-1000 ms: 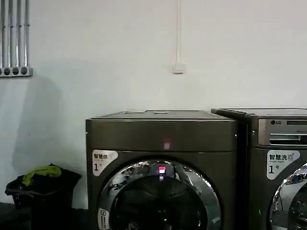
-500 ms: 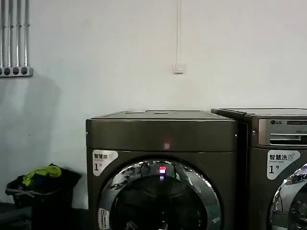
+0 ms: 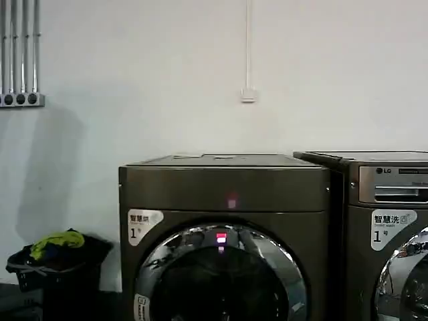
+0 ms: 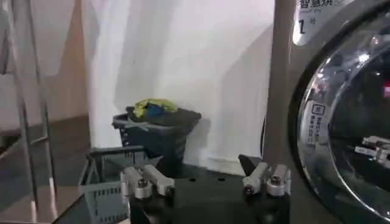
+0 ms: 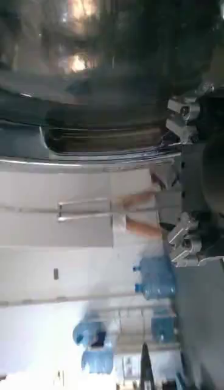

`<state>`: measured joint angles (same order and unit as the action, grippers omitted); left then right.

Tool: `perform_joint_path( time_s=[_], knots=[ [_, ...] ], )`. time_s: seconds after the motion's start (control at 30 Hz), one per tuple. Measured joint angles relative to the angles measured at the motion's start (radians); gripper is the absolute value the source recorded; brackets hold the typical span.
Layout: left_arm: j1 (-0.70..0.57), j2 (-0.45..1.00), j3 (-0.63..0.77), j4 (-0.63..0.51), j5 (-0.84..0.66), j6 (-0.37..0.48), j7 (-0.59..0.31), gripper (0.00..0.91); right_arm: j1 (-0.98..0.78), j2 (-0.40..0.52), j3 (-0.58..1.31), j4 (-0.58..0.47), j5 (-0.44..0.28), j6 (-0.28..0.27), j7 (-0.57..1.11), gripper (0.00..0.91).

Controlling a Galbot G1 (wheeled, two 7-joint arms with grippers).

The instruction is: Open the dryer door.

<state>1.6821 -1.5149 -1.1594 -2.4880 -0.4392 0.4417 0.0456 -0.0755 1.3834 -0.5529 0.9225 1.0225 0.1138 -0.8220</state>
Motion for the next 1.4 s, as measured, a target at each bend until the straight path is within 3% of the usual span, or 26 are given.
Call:
perform_joint_path(
  time_s=[0.23,0.63,0.8,1.0,1.27,1.4],
  knots=[
    [-0.006,0.014,0.000,0.011,-0.014,0.000,0.016,0.907,-0.011,-0.029,-0.022,0.051,0.002,-0.018,-0.009,0.907],
    [-0.061,0.141,-0.015,0.127,-0.065,-0.077,0.264,0.907,-0.032,-0.092,-0.050,0.154,0.010,-0.049,-0.005,0.907],
    [-0.091,0.216,-0.040,0.224,-0.121,-0.139,0.364,0.907,-0.038,-0.125,-0.061,0.187,0.027,-0.066,-0.010,0.907],
    [-0.130,0.306,-0.039,0.364,-0.134,-0.294,0.508,0.907,-0.049,-0.163,-0.069,0.223,0.029,-0.073,-0.008,0.907],
    [-0.204,0.422,-0.021,0.581,-0.120,-0.430,0.704,0.907,-0.058,-0.216,-0.089,0.275,0.034,-0.087,-0.016,0.907],
    [-0.249,0.487,0.017,0.688,-0.159,-0.460,0.726,0.907,-0.061,-0.228,-0.098,0.291,0.037,-0.091,-0.017,0.907]
  ],
)
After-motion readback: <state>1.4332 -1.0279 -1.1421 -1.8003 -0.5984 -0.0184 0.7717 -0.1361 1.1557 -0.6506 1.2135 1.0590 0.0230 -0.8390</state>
